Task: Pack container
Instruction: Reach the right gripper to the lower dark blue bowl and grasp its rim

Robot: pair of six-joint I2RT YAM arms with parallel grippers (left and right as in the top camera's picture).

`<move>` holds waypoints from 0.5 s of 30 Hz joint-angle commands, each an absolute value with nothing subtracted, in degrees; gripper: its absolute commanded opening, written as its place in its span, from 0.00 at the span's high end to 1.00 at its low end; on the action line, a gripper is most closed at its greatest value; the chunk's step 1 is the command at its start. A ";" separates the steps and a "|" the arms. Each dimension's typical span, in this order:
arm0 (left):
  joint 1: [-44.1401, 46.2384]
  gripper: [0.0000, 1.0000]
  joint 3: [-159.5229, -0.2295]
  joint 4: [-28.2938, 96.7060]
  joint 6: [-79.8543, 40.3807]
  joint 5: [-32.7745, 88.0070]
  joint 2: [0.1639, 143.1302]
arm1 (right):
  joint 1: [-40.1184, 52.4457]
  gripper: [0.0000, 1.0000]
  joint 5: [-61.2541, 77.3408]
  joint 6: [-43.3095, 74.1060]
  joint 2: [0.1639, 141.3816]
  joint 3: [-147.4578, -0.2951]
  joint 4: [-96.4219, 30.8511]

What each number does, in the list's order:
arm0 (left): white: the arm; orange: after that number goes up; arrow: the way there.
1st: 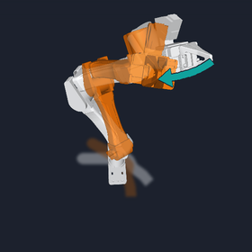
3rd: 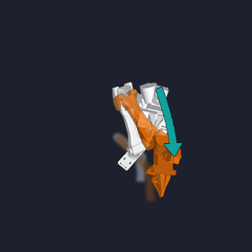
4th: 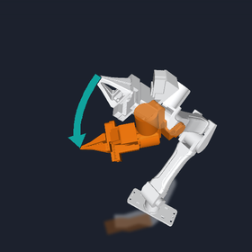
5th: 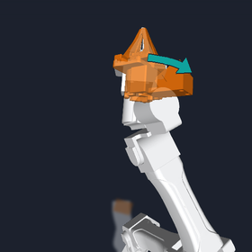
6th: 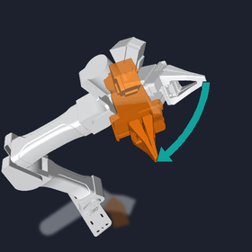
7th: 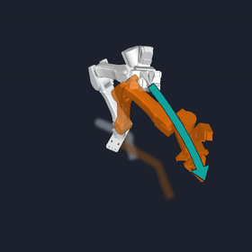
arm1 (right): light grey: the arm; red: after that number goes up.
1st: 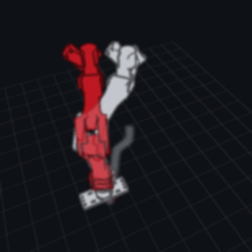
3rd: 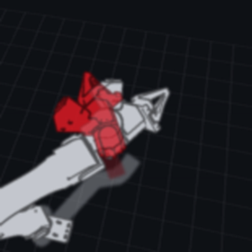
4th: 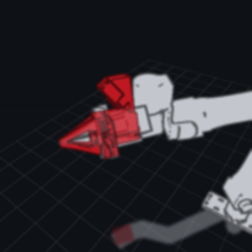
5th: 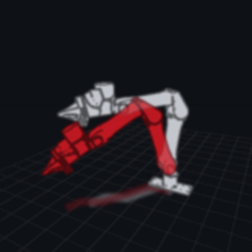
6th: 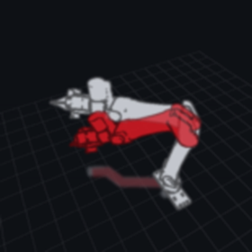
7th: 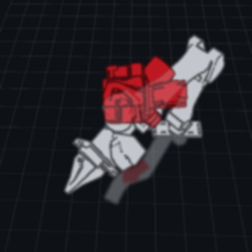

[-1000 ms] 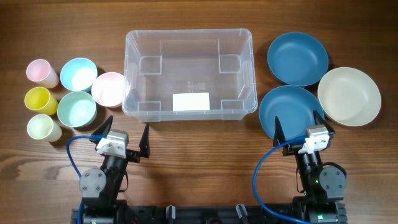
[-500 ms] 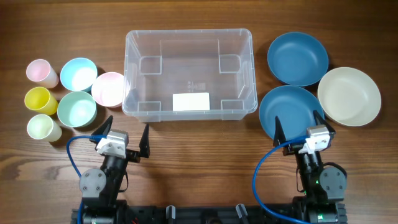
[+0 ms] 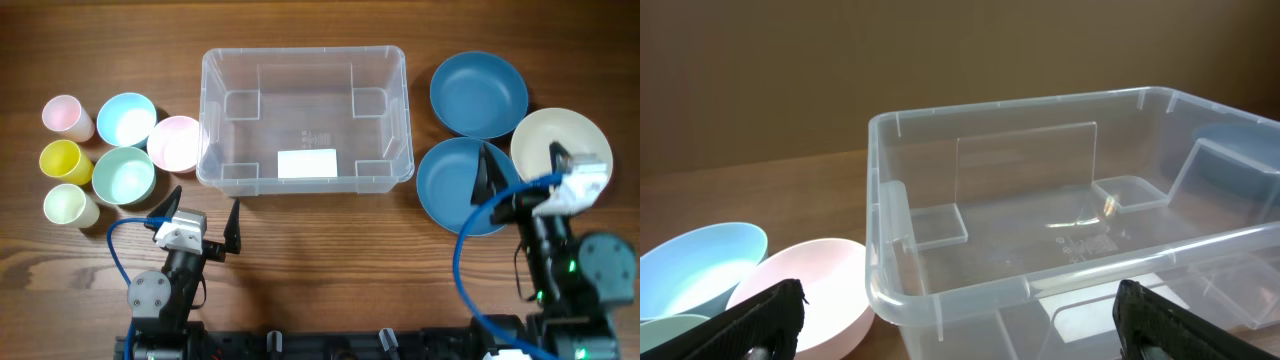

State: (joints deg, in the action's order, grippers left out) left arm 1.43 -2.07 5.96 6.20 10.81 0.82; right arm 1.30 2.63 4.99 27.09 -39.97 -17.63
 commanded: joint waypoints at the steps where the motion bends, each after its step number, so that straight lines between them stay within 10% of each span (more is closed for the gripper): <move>1: 1.06 0.00 -1.50 5.78 6.87 10.87 0.54 | 1.10 0.00 8.58 6.28 34.46 -43.29 -19.59; 15: 1.06 0.00 -1.50 5.78 6.87 10.87 0.54 | -5.32 0.00 -7.42 25.65 51.81 -43.22 -40.21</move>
State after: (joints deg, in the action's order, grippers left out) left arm 1.43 -2.07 6.00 6.20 10.79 0.84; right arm -2.04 -4.67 19.40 45.08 -42.85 -39.86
